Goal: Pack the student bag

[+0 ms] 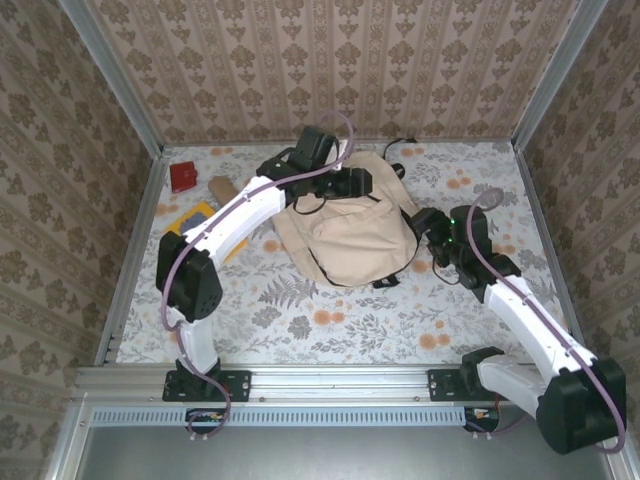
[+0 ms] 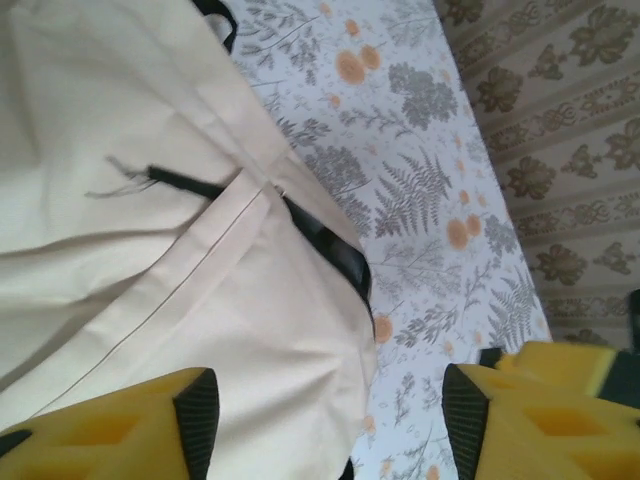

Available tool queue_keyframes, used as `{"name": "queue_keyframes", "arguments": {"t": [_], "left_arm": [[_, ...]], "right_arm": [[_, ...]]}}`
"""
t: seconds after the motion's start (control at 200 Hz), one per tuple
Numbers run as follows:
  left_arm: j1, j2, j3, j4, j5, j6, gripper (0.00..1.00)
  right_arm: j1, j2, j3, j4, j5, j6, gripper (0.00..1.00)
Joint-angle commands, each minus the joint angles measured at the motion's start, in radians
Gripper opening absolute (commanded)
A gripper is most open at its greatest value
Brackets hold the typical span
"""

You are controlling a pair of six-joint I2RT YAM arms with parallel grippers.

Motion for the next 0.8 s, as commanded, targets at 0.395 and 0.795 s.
{"name": "queue_keyframes", "arguments": {"t": [0.395, 0.795], "left_arm": [[0.318, -0.324, -0.521, -0.056, -0.312, -0.039, 1.00], [0.564, -0.235, -0.648, 0.015, -0.265, 0.002, 1.00]], "right_arm": [[-0.070, 0.042, 0.116, -0.184, -0.118, -0.252, 1.00], [-0.067, 0.076, 0.109, -0.156, -0.185, -0.238, 0.99]]}}
